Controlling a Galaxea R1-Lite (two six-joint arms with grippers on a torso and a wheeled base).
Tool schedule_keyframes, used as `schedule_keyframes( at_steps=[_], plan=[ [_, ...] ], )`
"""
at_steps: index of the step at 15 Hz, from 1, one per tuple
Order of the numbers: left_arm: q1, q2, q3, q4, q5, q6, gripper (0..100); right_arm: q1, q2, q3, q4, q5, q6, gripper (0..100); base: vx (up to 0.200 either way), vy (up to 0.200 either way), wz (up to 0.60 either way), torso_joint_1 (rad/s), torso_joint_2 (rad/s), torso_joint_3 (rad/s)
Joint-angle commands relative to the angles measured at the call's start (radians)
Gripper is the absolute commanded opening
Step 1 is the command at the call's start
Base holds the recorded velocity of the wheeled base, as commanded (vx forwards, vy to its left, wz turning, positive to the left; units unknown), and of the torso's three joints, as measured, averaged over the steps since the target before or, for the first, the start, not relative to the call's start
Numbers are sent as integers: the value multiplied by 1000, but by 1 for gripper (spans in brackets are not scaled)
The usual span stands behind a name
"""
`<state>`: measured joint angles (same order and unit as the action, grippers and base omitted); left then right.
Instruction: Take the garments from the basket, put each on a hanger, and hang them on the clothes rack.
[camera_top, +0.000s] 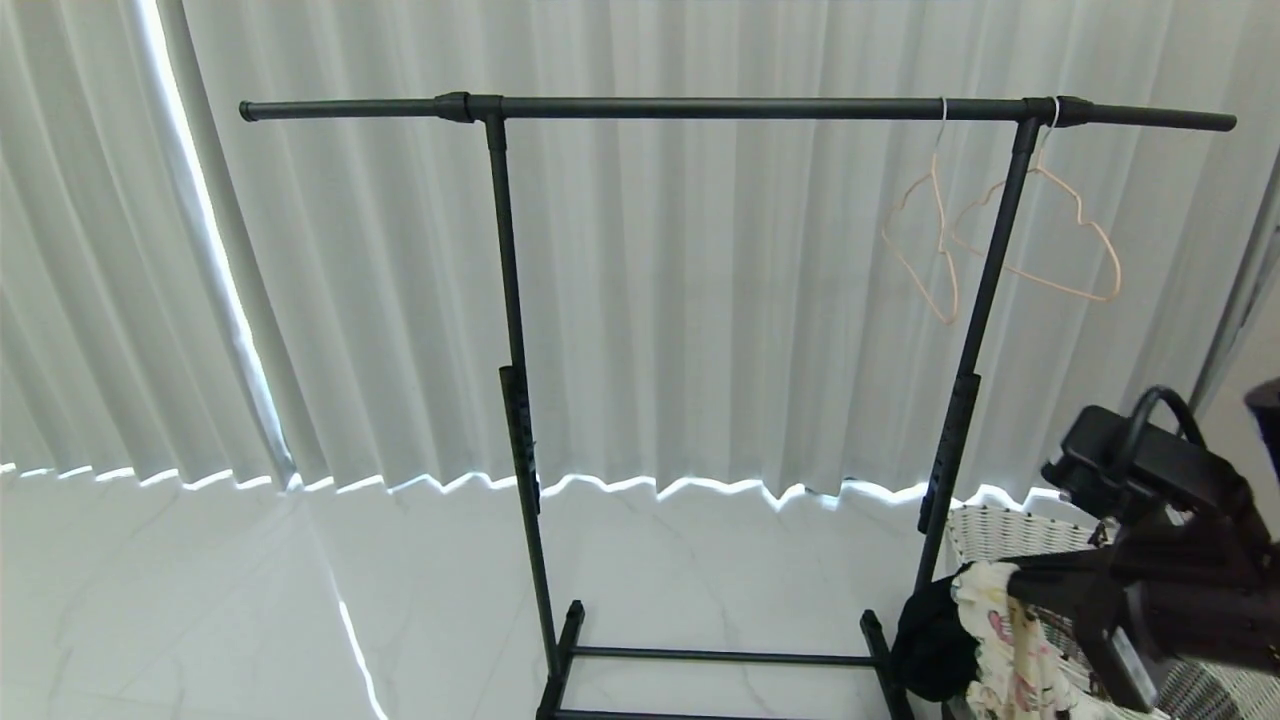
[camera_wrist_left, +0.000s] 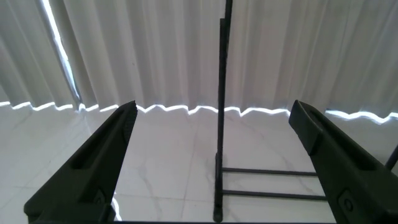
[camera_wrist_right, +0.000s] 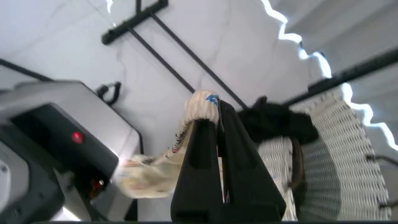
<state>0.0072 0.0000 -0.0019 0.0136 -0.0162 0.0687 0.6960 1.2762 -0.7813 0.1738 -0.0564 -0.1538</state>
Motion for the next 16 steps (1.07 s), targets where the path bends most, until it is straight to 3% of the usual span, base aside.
schedule_keyframes(
  at_steps=[1, 4, 5, 6, 7, 8, 11, 12, 14, 16],
  plan=[
    [0, 2, 0, 0, 1, 0, 100, 17, 155, -118, 0, 0, 11, 0, 0, 0, 0, 0, 0, 0],
    [0, 0, 0, -1, -1, -3, 100, 27, 218, -188, 0, 1, 13, 0, 0, 0, 0, 0, 0, 0],
    [0, 0, 0, -6, -48, 5, 100, 36, 230, -202, 0, 3, 16, 0, 0, 0, 0, 0, 0, 0],
    [-1, 2, -44, -11, -185, 5, 100, 54, 244, -211, 0, 3, 40, 0, 0, 0, 0, 0, 0, 0],
    [-1, 11, -84, -3, -266, -12, 100, 68, 249, -211, -4, 3, 54, 0, 0, 0, 0, 0, 0, 0],
    [0, 132, -185, -9, -354, -61, 100, 91, 269, -214, -40, 1, 80, 0, 0, 0, 0, 0, 0, 0],
    [-21, 545, -471, -12, -361, -63, 100, 116, 296, -237, -105, -2, 85, 0, 0, 0, 0, 0, 0, 0],
    [-55, 661, -564, -12, -361, -63, 100, 119, 301, -251, -106, -2, 85, 0, 0, 0, 0, 0, 0, 0],
    [-201, 917, -788, -12, -361, -69, 100, 119, 316, -296, -117, -2, 83, 0, 0, 0, 0, 0, 0, 0],
    [-401, 1045, -866, -12, -335, -79, 100, 128, 333, -358, -125, -3, 85, 0, 0, 0, 0, 0, 0, 0]
  ],
)
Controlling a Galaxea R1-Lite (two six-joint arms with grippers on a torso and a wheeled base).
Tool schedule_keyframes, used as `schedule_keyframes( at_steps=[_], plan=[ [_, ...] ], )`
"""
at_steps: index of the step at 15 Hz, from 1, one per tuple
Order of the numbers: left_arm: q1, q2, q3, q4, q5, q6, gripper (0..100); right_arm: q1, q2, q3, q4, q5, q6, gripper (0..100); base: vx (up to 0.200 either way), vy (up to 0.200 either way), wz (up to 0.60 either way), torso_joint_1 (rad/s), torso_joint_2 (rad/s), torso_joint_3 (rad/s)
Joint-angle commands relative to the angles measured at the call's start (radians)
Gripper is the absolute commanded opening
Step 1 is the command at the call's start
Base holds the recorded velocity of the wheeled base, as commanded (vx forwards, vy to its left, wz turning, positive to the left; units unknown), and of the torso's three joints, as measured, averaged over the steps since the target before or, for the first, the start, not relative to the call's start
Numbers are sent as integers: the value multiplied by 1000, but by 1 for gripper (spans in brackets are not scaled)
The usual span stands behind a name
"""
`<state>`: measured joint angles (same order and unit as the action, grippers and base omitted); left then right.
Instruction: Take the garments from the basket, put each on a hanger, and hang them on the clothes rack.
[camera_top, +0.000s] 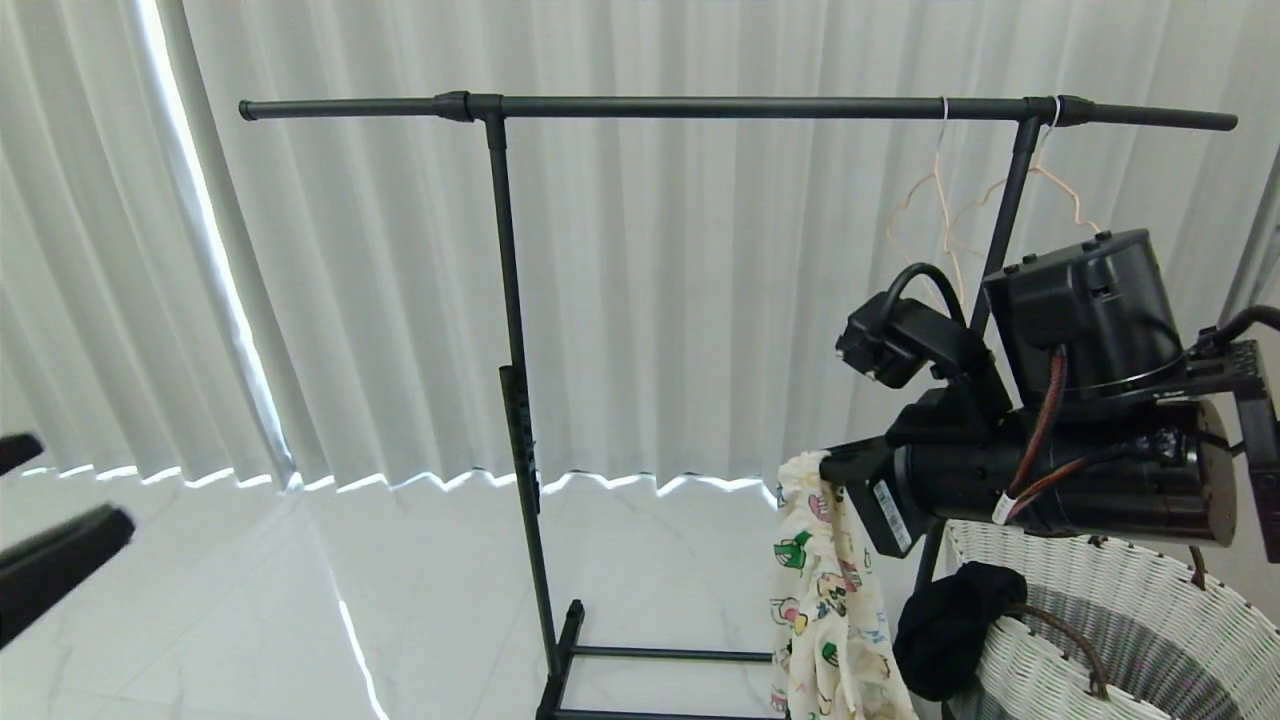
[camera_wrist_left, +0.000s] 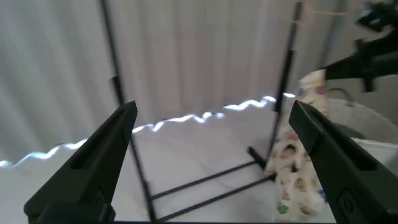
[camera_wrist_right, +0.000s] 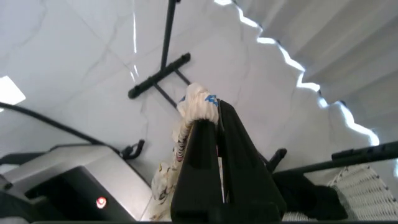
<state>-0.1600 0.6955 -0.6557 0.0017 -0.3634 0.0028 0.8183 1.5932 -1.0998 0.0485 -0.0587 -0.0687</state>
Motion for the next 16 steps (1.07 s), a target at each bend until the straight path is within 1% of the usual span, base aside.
schedule_keyframes(
  at_steps=[1, 2, 3, 6, 8, 11, 13, 15, 16],
  plan=[
    [-299, 401, -212, 0, 52, -24, 100, 5, 30, -78, 2, -1, 0, 0, 0, 0, 0, 0, 0, 0],
    [-343, 467, -202, 1, 101, -38, 100, 5, 51, -121, 2, -1, 0, 0, 0, 0, 0, 0, 0, 0],
    [-354, 527, -191, 0, 126, -44, 100, 5, 71, -155, -1, -1, 1, 0, 0, 0, 0, 0, 0, 0],
    [-363, 634, -163, 0, 129, -43, 100, 42, 139, -282, 1, -1, 1, 0, 0, 0, 0, 0, 0, 0],
    [-392, 671, -140, 0, 129, -43, 100, 61, 191, -362, 2, -1, 1, 0, 0, 0, 0, 0, 0, 0],
    [-444, 700, -108, -2, 121, -44, 100, 84, 251, -451, 2, -1, 1, 0, 0, 0, 0, 0, 0, 0],
    [-480, 736, -108, -9, 120, -46, 100, 90, 263, -469, 2, -1, 1, 0, 0, 0, 0, 0, 0, 0],
    [-481, 806, -105, -83, 120, -46, 100, 91, 261, -469, 2, -1, 1, 0, 0, 0, 0, 0, 0, 0],
    [-481, 806, -105, -83, 120, -46, 100, 91, 261, -469, 2, -1, 1, 0, 0, 0, 0, 0, 0, 0]
  ],
)
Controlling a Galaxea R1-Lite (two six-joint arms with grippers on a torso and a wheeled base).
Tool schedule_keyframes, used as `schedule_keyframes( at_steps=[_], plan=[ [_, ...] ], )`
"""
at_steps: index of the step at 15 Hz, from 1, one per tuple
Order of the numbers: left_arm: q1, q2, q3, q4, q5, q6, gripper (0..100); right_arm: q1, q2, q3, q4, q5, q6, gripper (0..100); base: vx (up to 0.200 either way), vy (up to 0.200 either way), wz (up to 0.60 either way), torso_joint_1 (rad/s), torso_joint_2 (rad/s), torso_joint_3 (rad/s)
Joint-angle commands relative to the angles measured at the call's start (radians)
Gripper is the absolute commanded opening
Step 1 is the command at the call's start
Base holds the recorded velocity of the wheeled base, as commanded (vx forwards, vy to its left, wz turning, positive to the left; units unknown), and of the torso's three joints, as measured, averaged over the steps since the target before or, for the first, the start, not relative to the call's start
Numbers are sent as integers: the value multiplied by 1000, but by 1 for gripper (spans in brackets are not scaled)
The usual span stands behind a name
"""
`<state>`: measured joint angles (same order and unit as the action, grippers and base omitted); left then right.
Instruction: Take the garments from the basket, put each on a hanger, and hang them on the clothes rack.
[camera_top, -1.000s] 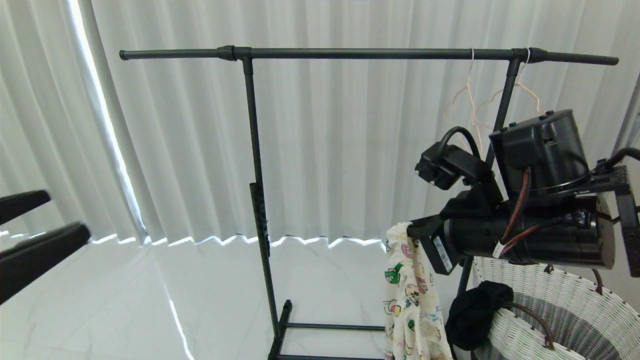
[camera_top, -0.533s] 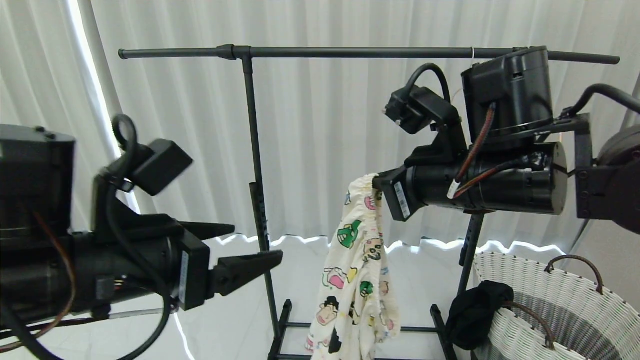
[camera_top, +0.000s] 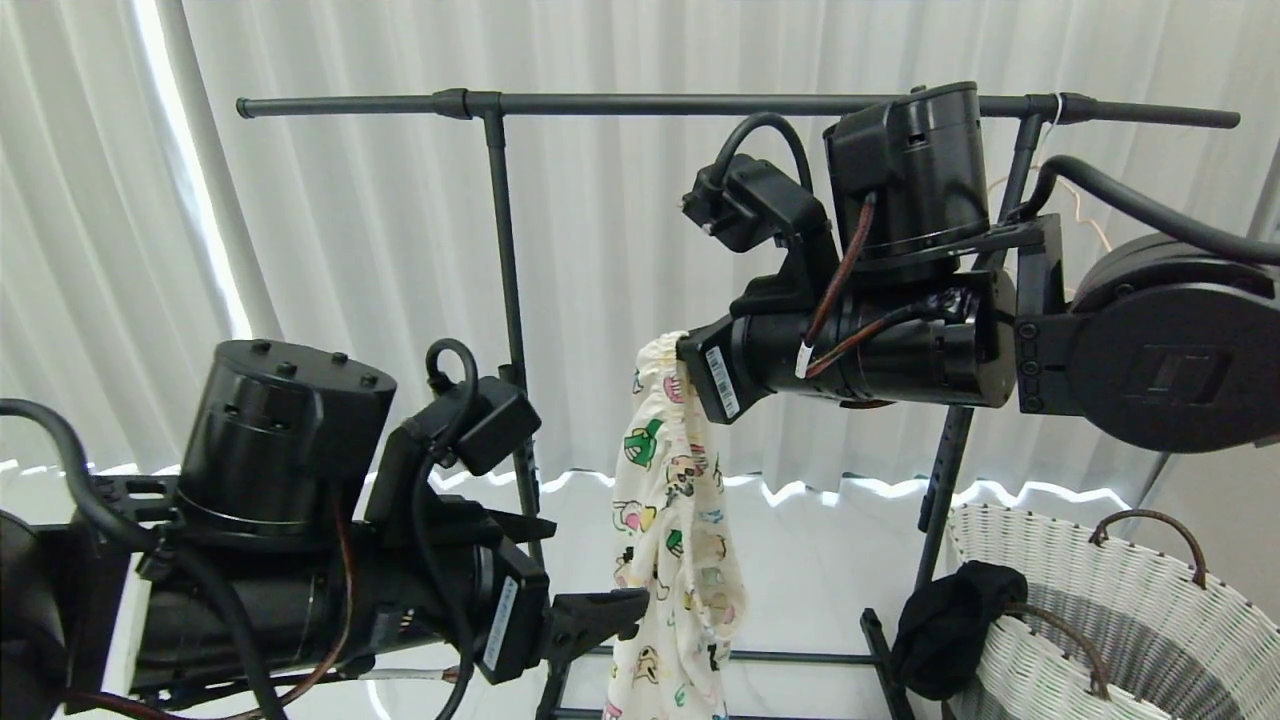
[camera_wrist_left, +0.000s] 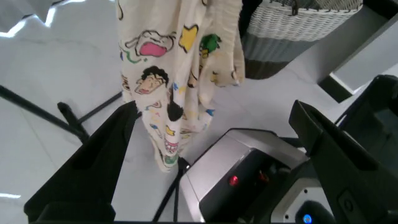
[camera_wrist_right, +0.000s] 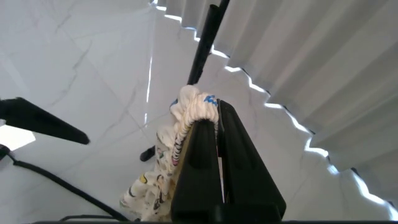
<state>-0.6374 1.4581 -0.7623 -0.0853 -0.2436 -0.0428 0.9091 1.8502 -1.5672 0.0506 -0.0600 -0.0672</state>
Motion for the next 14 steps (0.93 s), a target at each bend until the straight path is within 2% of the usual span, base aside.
schedule_keyframes(
  at_steps=[1, 5, 10, 12, 13, 14],
  plan=[
    [-8, 105, 0, -86, 0, 1, 100, 1, 1, -2, 0, 0, 0, 0, 0, 0, 0, 0, 0, 0],
    [-80, 156, -3, -140, 1, -5, 100, 4, -8, -2, 0, 0, 0, 0, 0, 0, 0, 0, 0, 0],
    [-77, 251, -3, -228, 72, -52, 100, 22, -32, 4, 8, 0, 0, 0, 0, 0, 0, 0, 0, 0],
    [-79, 334, -17, -341, 142, -115, 100, 24, -40, 6, 11, -1, 0, 0, 0, 0, 0, 0, 0, 0],
    [-79, 377, -15, -369, 227, -131, 100, 24, -42, 6, 11, -14, 0, 0, 0, 0, 0, 0, 0, 0],
    [-79, 378, 6, -370, 245, -131, 100, 22, -46, 7, 11, -29, 0, 0, 0, 0, 0, 0, 0, 0]
  ],
)
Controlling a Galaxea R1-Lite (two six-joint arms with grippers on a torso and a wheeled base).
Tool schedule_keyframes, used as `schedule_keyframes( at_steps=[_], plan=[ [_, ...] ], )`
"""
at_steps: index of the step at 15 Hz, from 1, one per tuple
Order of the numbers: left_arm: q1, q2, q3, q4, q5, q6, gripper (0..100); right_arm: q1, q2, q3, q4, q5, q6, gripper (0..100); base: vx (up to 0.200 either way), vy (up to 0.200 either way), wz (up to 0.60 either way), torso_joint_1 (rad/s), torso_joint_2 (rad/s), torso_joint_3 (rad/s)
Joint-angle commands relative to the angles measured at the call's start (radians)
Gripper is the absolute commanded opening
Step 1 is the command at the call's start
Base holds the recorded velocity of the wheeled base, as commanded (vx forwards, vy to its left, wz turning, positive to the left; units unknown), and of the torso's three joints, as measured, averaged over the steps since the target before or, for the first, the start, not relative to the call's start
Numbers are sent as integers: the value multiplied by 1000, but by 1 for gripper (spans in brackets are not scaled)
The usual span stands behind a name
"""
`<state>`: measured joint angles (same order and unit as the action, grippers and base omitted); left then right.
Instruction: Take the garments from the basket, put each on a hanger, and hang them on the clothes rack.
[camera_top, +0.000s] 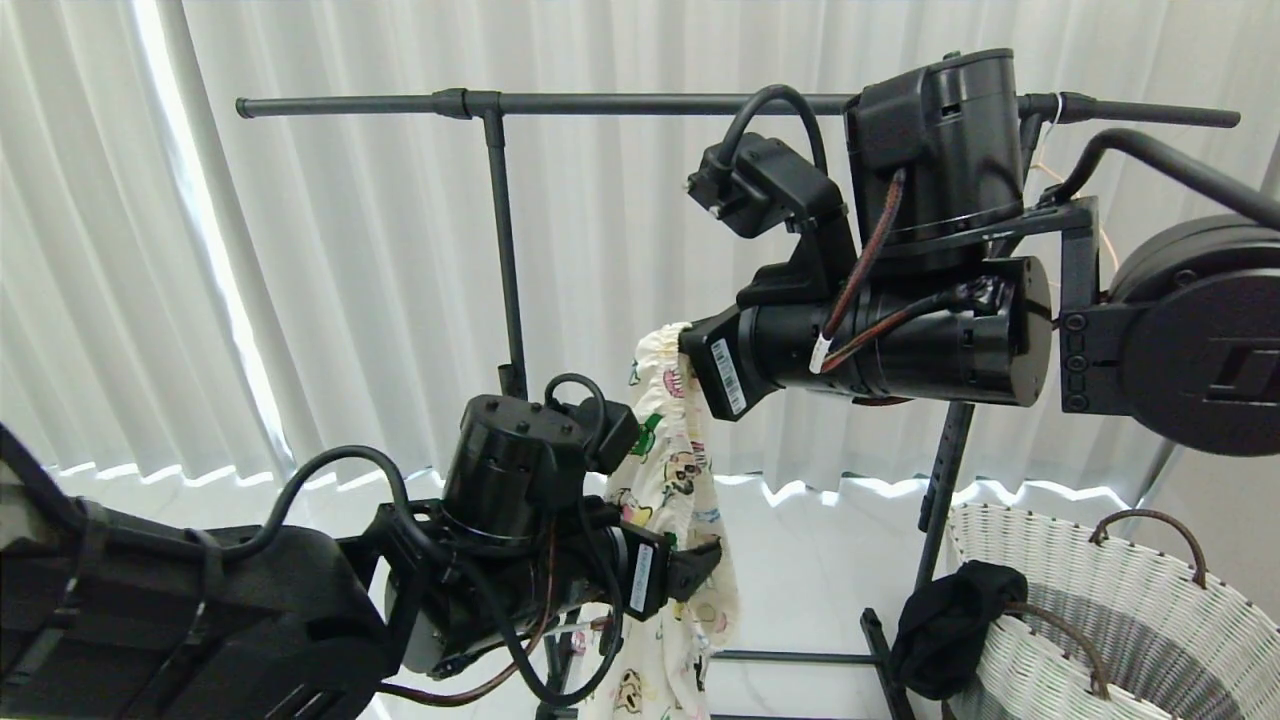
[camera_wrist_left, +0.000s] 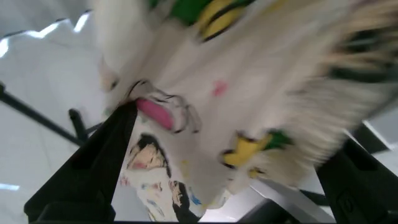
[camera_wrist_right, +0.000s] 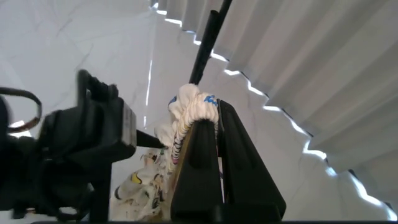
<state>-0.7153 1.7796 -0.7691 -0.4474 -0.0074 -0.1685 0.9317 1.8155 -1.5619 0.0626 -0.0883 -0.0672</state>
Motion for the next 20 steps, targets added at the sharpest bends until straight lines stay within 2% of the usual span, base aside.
schedule_keyframes(
  at_steps=[1, 3, 6, 11, 12, 17, 20],
  plan=[
    [0, 54, 30, -10, 9, -5, 100, -2, -13, 3, 0, -8, 0, 0, 0, 0, 0, 0, 0, 0],
    [13, 54, 53, -10, 21, -5, 100, -4, -16, 10, -1, -10, 0, 0, 0, 0, 0, 0, 0, 0],
    [27, 57, 103, -10, 90, 0, 100, -16, -30, 25, 2, -16, 0, 0, 0, 0, 0, 0, 0, 0],
    [27, 17, 211, -10, 93, -2, 100, -39, -131, 184, -1, -37, 0, 0, 0, 0, 0, 0, 0, 0],
    [27, -6, 228, -13, 92, -3, 0, -39, -168, 230, -1, -45, 0, 0, 0, 0, 0, 0, 0, 0],
    [23, -55, 246, -14, 96, 0, 0, -39, -223, 315, -1, -74, 0, 0, 0, 0, 0, 0, 0, 0],
    [17, -108, 254, -17, 208, 15, 0, -48, -268, 385, 0, -76, 0, 0, 0, 0, 0, 0, 0, 0]
  ],
)
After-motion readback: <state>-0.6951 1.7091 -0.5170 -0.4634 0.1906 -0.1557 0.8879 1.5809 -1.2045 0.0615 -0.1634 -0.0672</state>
